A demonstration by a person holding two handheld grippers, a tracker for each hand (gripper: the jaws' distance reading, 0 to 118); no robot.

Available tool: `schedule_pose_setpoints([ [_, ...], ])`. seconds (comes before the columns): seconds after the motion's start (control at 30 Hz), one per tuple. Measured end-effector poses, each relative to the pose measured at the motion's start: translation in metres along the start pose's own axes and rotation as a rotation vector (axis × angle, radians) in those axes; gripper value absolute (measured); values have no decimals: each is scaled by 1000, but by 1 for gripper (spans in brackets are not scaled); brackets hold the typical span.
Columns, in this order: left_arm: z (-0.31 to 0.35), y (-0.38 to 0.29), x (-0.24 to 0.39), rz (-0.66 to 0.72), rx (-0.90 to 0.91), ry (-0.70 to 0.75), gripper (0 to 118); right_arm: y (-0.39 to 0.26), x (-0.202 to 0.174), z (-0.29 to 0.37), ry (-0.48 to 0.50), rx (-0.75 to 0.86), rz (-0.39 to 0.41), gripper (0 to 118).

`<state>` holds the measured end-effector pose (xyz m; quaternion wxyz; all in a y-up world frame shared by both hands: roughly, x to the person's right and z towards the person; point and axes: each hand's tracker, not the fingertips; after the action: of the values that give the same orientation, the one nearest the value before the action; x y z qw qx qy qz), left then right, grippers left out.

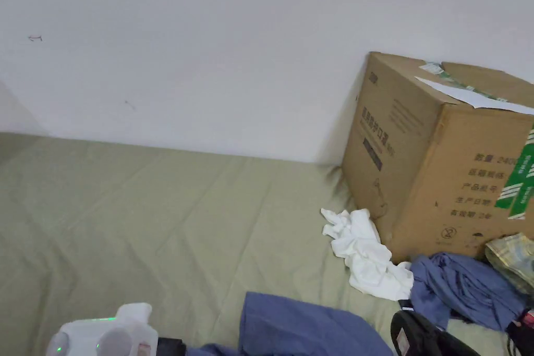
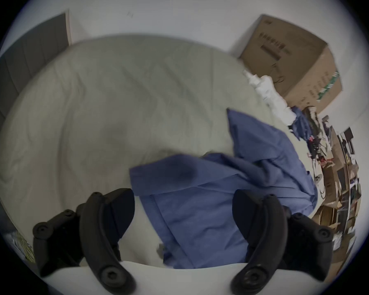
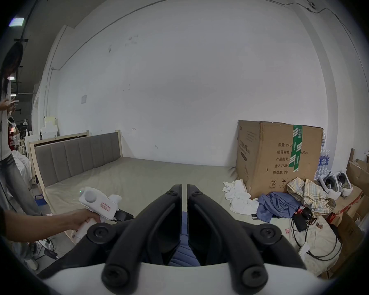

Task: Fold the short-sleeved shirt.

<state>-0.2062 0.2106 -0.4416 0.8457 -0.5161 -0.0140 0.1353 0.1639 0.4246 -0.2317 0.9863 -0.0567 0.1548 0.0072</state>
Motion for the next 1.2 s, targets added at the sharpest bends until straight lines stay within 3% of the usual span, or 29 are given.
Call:
schedule_pose_setpoints([
  [0.1, -31, -2, -2, 26, -16, 17, 113, -7, 3, -5, -18, -38, 0, 6],
  [0.27, -75, -4, -4, 69, -82, 87, 113, -15, 11, -7, -43, -86, 6, 6],
  [0.37, -77, -9, 9, -16, -71, 155, 113, -16, 13, -6, -50, -97, 2, 6],
  [0.4, -76, -9, 12, -55, -92, 176, 108, -15, 14, -5, -53, -99, -2, 6],
  [0.47, -66, -7, 14, -53, -90, 171, 87, -14, 15, -3, -51, -101, -6, 6],
  [0.5, -58, -1, 15, -51, -84, 149, 57, -14, 15, -2, -46, -102, -5, 6],
  [0.53, -49, 0, 13, -60, -63, 132, 18, -14, 16, 0, -47, -101, -4, 6],
  [0.57, -45, 2, 9, -52, -56, 76, 7, -14, 16, 1, -48, -98, -4, 6],
  [0.63, -34, 5, 11, -27, -46, 87, 7, -12, 18, 0, -40, -97, -9, 9],
  [0.73, -7, 0, 18, -46, 13, 45, 7, -8, 29, -6, -60, -84, 115, 14],
  [0.83, 30, -12, 27, -63, 100, 8, 7, -5, 54, -29, -52, -86, 163, 15],
  [0.87, 39, -14, 31, -71, 107, 0, 7, -3, 62, -42, -51, -88, 161, 22],
  [0.93, 54, -19, 35, -89, 143, -14, 7, -6, 81, -77, -8, -135, 153, 67],
  [0.97, 59, -22, 37, -96, 146, -24, 7, -10, 90, -102, 45, -181, 147, 83],
  [1.03, 62, -25, 38, -91, 163, -31, 7, -27, 102, -154, 93, -260, 191, 87],
  [1.13, 61, -32, 36, -48, 167, -52, 7, -69, 118, -237, 114, -444, 362, 87],
  [1.2, 56, -33, 35, -48, 161, -59, 7, -107, 137, -291, 110, -561, 355, 87],
])
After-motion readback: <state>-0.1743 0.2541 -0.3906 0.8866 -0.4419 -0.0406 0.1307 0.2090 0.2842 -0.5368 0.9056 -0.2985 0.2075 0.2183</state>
